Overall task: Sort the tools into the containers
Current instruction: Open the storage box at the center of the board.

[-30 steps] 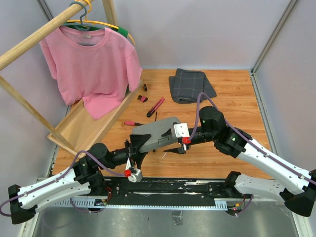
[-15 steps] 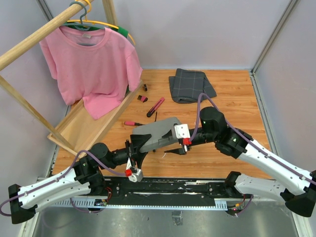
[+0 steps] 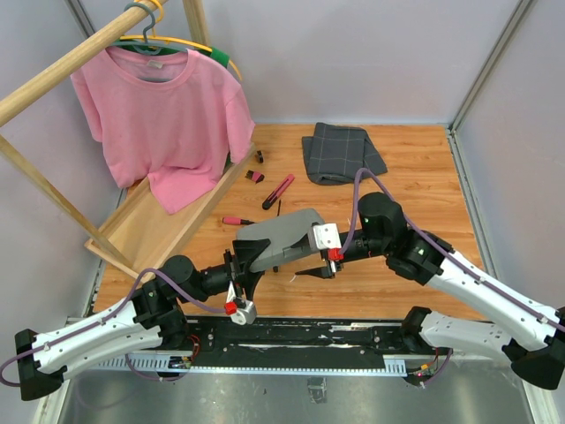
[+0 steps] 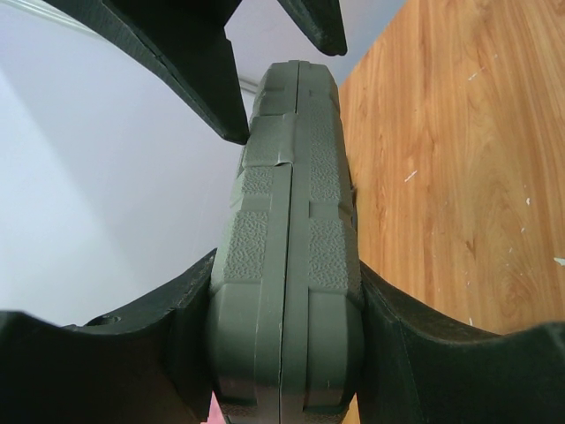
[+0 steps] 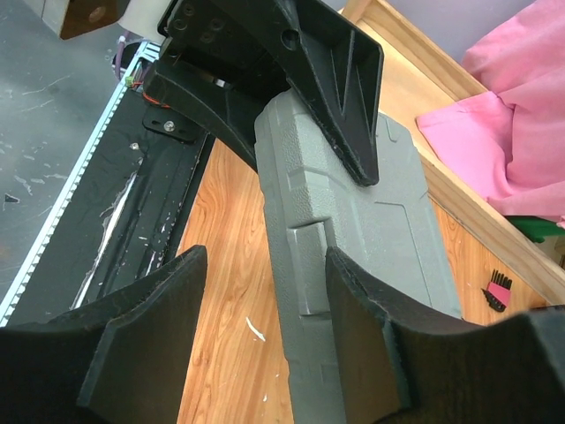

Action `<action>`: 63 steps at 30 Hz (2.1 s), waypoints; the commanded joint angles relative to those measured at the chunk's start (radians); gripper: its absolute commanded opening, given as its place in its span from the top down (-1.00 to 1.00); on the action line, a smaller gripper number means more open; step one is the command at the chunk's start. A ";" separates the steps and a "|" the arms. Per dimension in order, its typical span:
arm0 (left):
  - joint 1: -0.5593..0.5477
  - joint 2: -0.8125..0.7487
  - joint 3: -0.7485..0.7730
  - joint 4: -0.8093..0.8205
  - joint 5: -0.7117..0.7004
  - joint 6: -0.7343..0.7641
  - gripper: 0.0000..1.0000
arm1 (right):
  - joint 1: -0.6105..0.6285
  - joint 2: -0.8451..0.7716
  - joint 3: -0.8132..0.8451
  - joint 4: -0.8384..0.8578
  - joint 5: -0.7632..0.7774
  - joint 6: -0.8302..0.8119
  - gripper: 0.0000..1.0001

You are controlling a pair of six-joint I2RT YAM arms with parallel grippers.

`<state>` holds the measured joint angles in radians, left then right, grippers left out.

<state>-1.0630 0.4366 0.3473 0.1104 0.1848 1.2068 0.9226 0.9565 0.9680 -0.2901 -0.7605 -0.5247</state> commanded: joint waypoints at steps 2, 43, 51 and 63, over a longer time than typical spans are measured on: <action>-0.004 -0.013 0.017 0.092 0.000 0.005 0.99 | 0.021 0.012 -0.008 -0.007 0.000 0.006 -0.15; -0.004 -0.018 0.018 0.148 -0.181 0.001 0.99 | 0.084 0.229 0.097 -0.323 -0.075 0.148 0.95; -0.004 -0.011 0.021 0.155 -0.222 -0.001 0.99 | 0.136 0.210 0.081 -0.362 -0.068 0.174 0.96; -0.004 0.004 0.022 0.152 -0.226 -0.001 0.99 | 0.170 0.101 0.036 -0.406 -0.046 0.224 0.95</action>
<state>-1.0676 0.4534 0.3237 0.1078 0.0132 1.2034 1.0775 1.0969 1.0203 -0.6056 -0.7685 -0.3496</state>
